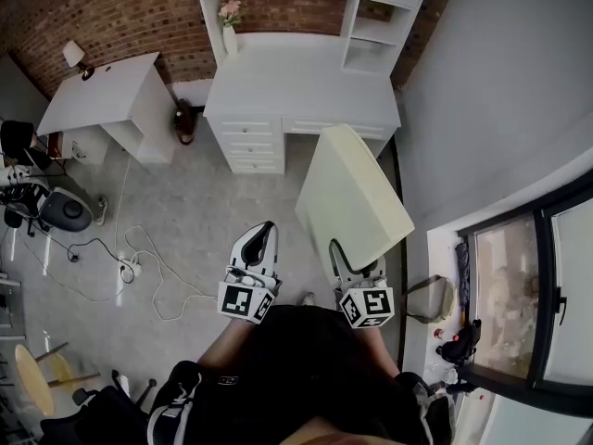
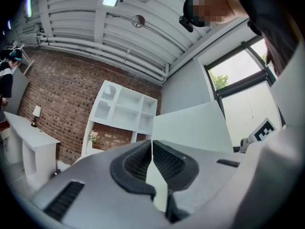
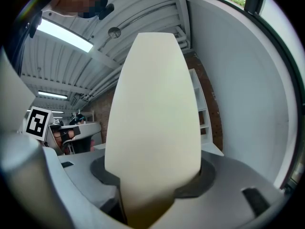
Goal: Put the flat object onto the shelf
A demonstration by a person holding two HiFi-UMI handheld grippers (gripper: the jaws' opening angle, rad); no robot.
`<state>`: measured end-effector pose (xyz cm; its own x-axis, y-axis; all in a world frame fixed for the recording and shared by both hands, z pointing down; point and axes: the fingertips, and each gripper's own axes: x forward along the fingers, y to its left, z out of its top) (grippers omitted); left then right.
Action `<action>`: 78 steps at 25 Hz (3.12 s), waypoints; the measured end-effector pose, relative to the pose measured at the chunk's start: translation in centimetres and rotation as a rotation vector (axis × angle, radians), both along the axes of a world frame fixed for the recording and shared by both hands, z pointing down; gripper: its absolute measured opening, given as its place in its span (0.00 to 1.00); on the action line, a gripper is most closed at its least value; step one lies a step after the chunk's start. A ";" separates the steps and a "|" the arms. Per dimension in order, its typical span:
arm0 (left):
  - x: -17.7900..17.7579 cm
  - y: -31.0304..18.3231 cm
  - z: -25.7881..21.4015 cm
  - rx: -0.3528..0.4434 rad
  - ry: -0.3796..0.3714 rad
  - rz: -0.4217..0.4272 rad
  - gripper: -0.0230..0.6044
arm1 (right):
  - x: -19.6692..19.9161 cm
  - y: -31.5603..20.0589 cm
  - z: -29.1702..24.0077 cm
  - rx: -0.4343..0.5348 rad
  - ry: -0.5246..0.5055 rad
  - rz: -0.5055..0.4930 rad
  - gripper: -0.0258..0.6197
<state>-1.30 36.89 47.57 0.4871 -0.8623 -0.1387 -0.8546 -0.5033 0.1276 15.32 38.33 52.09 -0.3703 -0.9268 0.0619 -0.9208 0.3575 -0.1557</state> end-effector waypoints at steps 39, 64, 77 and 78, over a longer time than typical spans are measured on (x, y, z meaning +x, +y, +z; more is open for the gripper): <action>-3.8 -35.7 0.1 -0.013 0.022 0.004 0.06 | -2.9 -35.8 -0.7 -0.001 0.054 -0.009 0.49; -1.8 -64.1 -2.2 0.016 -0.008 -0.167 0.06 | 1.0 -67.1 -2.4 0.085 0.153 -0.176 0.49; -6.3 -71.2 -2.9 0.010 0.024 -0.095 0.06 | -1.2 -71.2 -10.9 0.214 0.574 -0.027 0.49; -6.7 -71.5 -2.7 0.009 0.029 -0.090 0.06 | -1.4 -71.4 -11.6 0.224 0.605 -0.014 0.49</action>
<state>-7.99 -34.59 44.83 0.4032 -0.9011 -0.1593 -0.8926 -0.4257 0.1489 13.93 -33.08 40.51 -0.3424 -0.9370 0.0694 -0.8175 0.3335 0.4696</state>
